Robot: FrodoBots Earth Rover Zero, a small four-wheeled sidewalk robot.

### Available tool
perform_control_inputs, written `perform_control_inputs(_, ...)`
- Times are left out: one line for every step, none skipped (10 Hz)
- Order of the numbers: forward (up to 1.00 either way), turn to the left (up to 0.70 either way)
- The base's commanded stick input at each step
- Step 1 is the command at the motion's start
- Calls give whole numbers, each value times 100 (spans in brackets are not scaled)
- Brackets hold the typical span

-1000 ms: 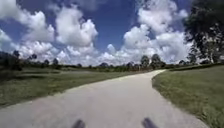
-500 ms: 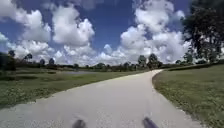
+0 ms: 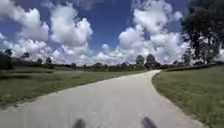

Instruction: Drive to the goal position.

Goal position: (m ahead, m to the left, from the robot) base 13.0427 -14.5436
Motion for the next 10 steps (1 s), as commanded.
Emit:
perform_control_inputs(70,0)
perform_control_inputs(70,0)
perform_control_inputs(70,0)
perform_control_inputs(70,0)
perform_control_inputs(70,0)
perform_control_inputs(70,0)
perform_control_inputs(70,0)
perform_control_inputs(70,0)
perform_control_inputs(70,0)
perform_control_inputs(70,0)
